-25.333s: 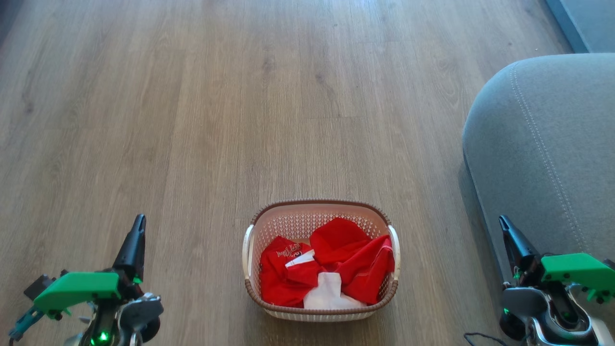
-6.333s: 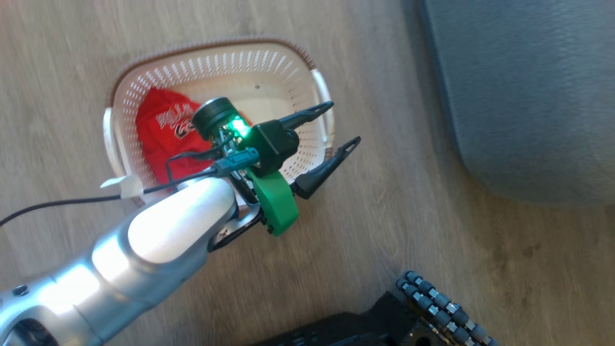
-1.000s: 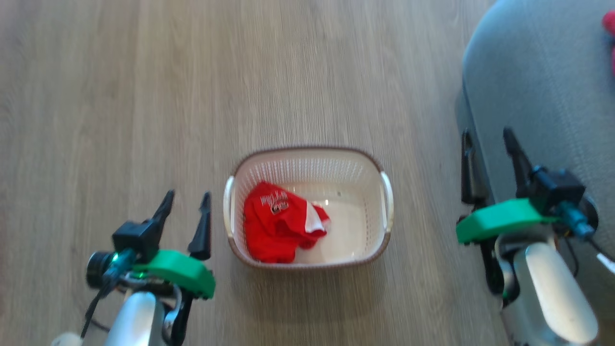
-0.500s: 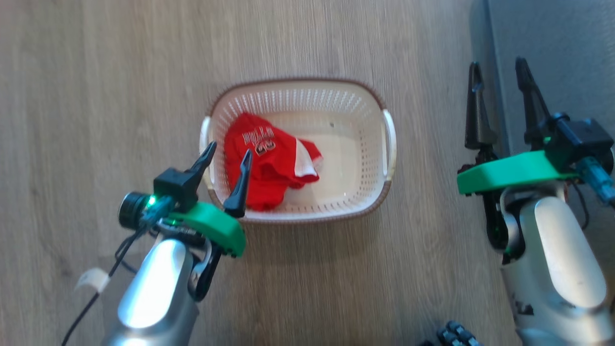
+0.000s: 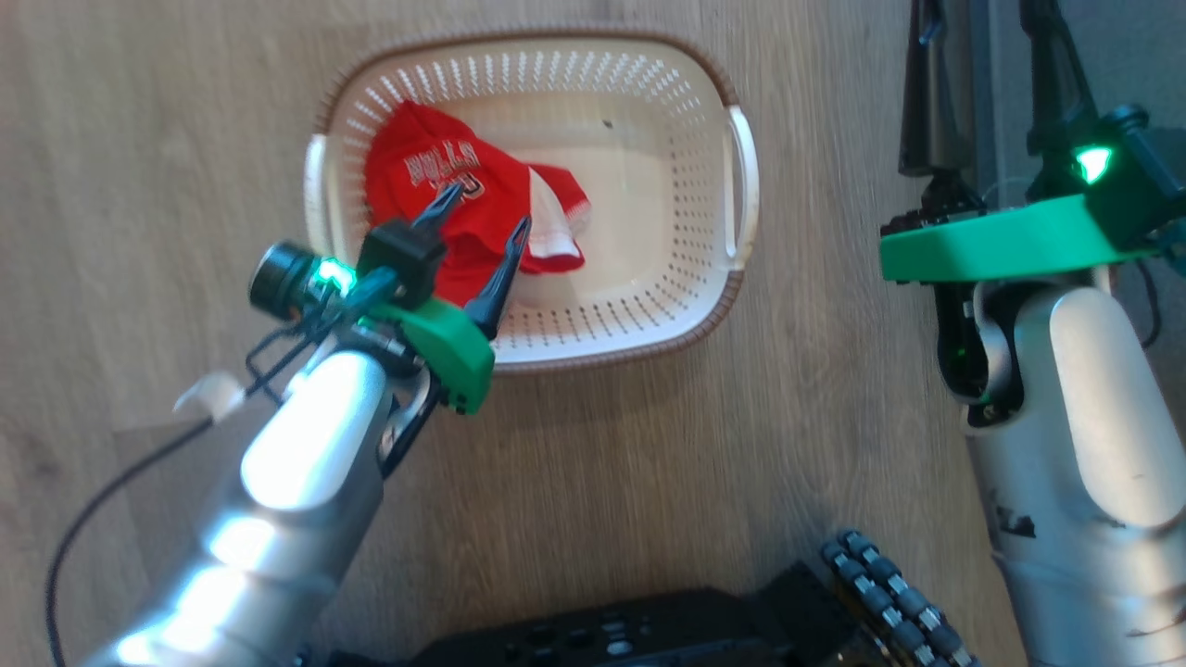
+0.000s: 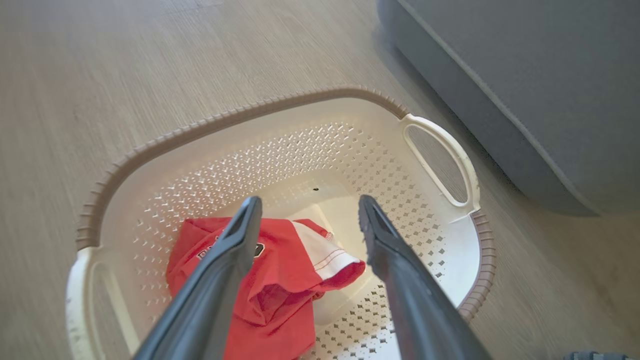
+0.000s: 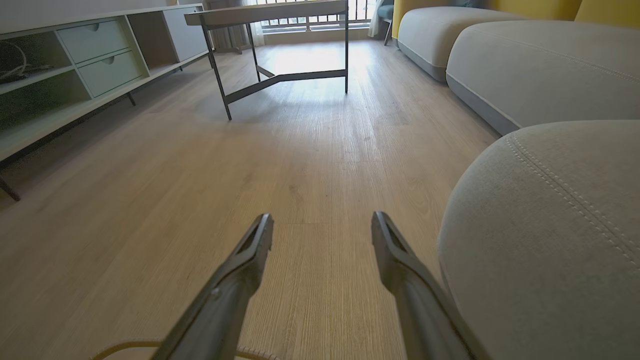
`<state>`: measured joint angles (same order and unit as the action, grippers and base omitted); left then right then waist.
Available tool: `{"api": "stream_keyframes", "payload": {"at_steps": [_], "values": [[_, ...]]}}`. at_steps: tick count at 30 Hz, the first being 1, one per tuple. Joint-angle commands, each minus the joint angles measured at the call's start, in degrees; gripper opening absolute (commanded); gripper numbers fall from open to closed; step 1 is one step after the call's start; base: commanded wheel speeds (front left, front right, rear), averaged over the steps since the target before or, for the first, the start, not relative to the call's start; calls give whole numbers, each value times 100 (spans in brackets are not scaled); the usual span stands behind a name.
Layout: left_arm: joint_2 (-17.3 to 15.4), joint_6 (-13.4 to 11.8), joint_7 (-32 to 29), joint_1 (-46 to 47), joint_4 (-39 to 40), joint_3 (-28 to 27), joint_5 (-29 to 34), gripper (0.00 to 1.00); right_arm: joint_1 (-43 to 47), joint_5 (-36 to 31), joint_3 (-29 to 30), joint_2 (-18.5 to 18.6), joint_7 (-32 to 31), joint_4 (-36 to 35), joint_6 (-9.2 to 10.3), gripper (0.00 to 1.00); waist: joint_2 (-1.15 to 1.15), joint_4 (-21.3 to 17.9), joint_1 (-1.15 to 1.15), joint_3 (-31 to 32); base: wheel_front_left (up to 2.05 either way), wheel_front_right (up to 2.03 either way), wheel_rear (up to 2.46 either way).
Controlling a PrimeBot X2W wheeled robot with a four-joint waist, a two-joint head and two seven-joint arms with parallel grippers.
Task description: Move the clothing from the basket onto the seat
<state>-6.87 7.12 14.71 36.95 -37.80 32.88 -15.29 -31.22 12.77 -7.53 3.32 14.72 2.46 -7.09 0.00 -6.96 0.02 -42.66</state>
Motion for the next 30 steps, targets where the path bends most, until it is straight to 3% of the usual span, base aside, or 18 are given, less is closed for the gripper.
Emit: {"api": "stream_keyframes", "payload": {"at_steps": [1, 22, 30], "values": [[-159, 36, 29, 278, -153, 179, -24, 100, -20, 82, -150, -44, 28, -243, -40, 100, 0, -180, -2, -343, 0, 0, 0], [-513, 36, -708, 2310, -2033, 3304, -1, 100, -333, 638, -416, -45, 28, -466, -40, 100, 0, -857, -2, -1353, 0, 0, 0], [-676, 36, -907, 2735, -2520, 3701, 115, 100, -348, 902, -458, -45, 28, -535, -40, 100, 0, -1110, -2, -1614, 0, 0, 0]]}}
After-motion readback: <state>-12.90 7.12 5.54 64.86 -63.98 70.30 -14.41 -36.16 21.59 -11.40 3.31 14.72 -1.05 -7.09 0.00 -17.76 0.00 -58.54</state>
